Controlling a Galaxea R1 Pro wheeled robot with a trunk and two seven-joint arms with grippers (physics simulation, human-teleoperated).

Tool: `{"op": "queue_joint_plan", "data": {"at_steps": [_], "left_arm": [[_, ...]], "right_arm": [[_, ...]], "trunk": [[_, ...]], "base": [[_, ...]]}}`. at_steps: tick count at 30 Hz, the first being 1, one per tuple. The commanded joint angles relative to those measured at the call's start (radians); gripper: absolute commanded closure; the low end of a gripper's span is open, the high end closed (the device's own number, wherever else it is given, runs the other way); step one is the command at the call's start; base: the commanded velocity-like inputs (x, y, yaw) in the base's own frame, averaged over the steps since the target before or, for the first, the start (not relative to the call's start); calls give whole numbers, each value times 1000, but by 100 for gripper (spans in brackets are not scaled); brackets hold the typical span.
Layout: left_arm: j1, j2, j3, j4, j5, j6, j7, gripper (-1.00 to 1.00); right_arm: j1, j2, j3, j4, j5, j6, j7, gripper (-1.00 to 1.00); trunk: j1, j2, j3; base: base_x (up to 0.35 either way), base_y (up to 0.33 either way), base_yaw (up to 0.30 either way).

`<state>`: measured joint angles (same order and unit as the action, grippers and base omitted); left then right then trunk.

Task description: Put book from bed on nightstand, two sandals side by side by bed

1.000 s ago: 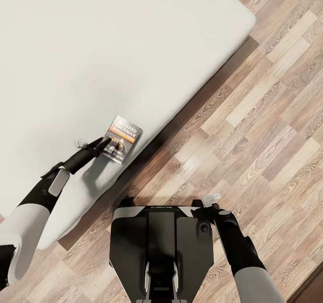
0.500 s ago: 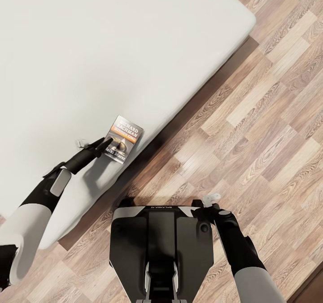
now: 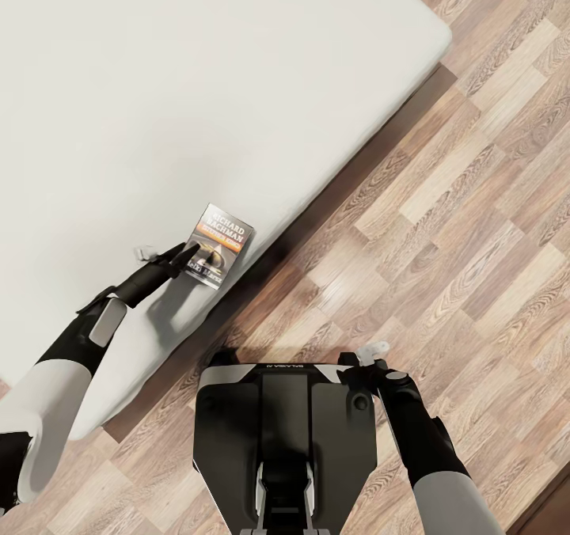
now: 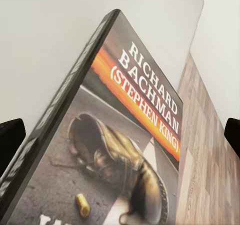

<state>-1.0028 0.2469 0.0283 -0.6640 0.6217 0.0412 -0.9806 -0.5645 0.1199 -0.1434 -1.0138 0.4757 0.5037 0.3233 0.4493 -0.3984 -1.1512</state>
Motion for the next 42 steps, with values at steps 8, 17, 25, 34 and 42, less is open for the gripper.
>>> {"op": "queue_joint_plan", "data": {"at_steps": [8,17,25,34,42], "left_arm": [[0,-1,-1,0,4,7,-7,-100],[0,-2,-1,-1,4,9,-10,-100],[0,-3,-1,-3,4,9,-10,-100],[0,-10,-3,-5,4,9,-10,-100],[0,-14,-16,-8,4,10,-10,-100]], "right_arm": [[0,1,-4,-2,10,3,10,-100],[0,1,-4,-2,10,3,10,-100],[-1,1,-4,-2,10,3,10,-100],[0,1,-4,-2,10,3,10,-100],[0,1,-4,-2,10,3,10,-100]], "trunk": [[1,-2,-1],[1,-2,-1],[1,-2,-1],[1,-2,-1],[1,-2,-1]], "base": [[0,0,0],[0,0,0],[0,0,0],[0,0,0],[0,0,0]]}}
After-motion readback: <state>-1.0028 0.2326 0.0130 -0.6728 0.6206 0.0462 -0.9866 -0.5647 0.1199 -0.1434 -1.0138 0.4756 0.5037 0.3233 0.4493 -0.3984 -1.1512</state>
